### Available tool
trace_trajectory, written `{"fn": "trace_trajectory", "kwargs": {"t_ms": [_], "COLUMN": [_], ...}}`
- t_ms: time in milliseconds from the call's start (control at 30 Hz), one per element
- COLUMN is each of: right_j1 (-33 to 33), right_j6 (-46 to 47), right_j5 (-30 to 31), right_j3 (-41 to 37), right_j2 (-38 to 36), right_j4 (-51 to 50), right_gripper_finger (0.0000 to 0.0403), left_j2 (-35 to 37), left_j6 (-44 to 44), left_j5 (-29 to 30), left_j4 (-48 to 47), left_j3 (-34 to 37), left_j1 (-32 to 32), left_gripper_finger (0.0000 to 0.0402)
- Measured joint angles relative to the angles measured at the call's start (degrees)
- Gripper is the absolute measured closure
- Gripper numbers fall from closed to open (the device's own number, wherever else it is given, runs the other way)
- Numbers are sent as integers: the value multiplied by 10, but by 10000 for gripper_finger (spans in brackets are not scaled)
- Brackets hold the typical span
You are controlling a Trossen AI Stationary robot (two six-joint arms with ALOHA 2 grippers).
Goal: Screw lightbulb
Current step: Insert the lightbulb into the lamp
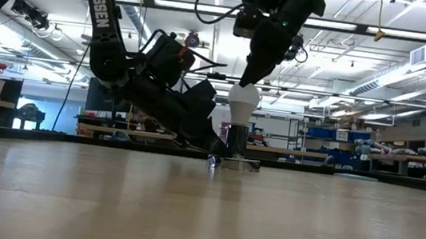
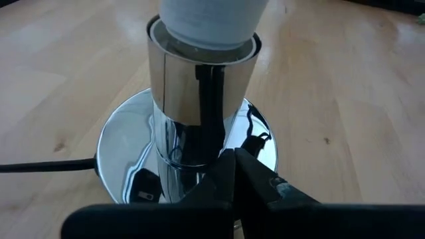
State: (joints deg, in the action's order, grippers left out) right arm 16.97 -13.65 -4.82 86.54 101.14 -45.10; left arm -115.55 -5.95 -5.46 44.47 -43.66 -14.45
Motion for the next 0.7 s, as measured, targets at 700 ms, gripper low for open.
{"fn": "trace_trajectory", "kwargs": {"t_ms": [700], "right_j1": [3], "right_j6": [208], "right_j5": [21], "right_j3": [6], "right_j2": [11], "right_j4": [9], "right_gripper_finger": [175], "left_j2": [0], "left_j6": [-1], "left_j5": [2], "left_j4": [0], "left_j3": [0], "left_j1": [0], "left_gripper_finger": [392]}}
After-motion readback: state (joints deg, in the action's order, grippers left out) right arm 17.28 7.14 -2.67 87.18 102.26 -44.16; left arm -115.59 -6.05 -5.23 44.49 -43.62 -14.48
